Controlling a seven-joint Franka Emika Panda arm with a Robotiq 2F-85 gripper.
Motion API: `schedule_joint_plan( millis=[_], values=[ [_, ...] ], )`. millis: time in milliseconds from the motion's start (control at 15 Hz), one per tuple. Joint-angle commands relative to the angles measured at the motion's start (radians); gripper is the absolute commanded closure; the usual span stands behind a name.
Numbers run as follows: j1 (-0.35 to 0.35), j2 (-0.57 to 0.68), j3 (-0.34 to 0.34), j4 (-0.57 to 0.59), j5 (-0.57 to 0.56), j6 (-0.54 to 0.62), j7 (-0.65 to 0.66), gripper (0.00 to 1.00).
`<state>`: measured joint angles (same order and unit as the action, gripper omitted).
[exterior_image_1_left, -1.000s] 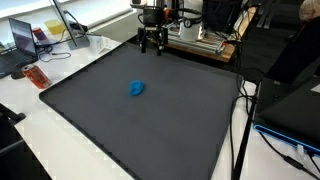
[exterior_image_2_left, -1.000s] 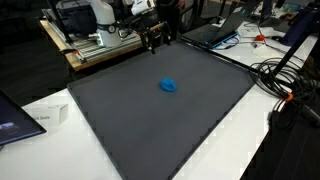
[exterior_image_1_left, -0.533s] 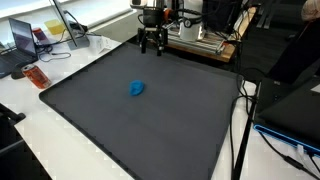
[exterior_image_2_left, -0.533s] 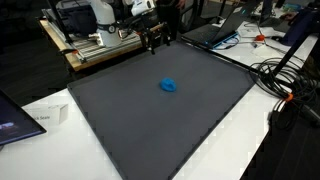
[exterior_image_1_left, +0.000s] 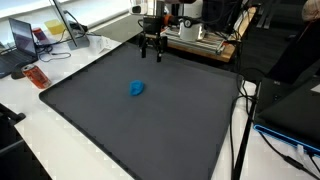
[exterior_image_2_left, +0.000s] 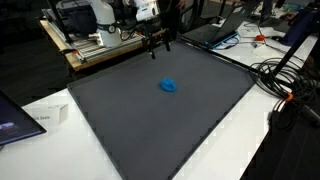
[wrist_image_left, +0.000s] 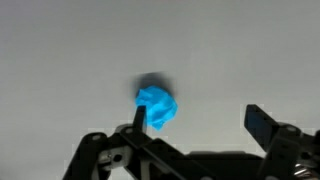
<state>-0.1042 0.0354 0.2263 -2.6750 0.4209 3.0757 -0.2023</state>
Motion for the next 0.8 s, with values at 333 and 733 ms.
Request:
schedule_joint_plan(
  millis=[333,733],
  values=[
    [0.037,0.028,-0.102,0.17,-0.514,-0.193,0.428,0.0],
    [0.121,0.116,-0.141,0.316,-0.51,-0.349,0.396,0.0]
  ],
)
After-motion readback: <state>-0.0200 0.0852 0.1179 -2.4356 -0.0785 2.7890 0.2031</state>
